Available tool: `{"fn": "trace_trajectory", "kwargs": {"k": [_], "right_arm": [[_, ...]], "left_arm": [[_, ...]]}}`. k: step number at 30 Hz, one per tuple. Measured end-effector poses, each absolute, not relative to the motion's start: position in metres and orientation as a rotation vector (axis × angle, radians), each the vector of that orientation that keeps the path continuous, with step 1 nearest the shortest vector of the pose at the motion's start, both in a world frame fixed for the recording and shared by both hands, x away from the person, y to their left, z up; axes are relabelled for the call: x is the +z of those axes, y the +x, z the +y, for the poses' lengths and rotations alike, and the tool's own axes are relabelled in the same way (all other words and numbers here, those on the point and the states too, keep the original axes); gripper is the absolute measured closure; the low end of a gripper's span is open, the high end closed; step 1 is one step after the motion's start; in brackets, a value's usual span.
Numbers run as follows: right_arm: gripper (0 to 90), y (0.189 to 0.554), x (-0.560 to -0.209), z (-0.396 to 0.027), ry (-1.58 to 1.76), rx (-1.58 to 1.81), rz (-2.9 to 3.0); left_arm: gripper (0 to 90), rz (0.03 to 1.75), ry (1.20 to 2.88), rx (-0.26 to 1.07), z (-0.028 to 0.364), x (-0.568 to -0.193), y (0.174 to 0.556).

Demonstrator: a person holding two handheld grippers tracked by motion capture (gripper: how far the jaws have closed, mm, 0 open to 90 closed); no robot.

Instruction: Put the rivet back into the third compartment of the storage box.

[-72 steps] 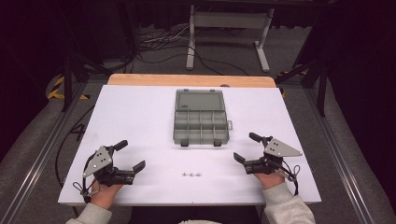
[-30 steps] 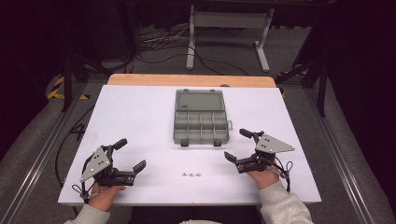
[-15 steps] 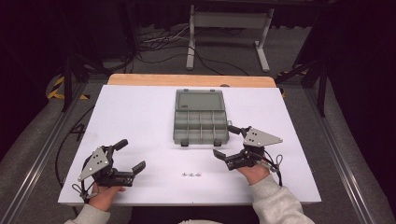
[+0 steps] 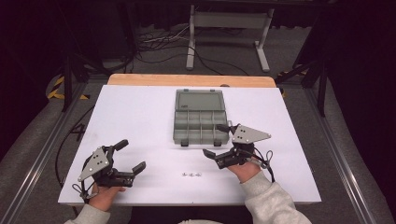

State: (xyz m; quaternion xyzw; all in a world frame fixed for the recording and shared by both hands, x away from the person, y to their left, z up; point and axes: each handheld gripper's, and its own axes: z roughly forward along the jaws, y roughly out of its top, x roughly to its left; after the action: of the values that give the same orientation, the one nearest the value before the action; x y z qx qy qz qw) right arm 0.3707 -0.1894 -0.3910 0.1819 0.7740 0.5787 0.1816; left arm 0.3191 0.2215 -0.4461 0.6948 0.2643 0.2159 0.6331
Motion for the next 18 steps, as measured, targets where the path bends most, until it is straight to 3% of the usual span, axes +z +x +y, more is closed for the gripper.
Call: {"fn": "trace_trajectory", "kwargs": {"k": [18], "right_arm": [[2.7,0.382,-0.367,-0.170,0.427,1.230,2.505]], "left_arm": [[0.1,0.610,1.599,0.485,0.222,-0.446,0.320]]}}
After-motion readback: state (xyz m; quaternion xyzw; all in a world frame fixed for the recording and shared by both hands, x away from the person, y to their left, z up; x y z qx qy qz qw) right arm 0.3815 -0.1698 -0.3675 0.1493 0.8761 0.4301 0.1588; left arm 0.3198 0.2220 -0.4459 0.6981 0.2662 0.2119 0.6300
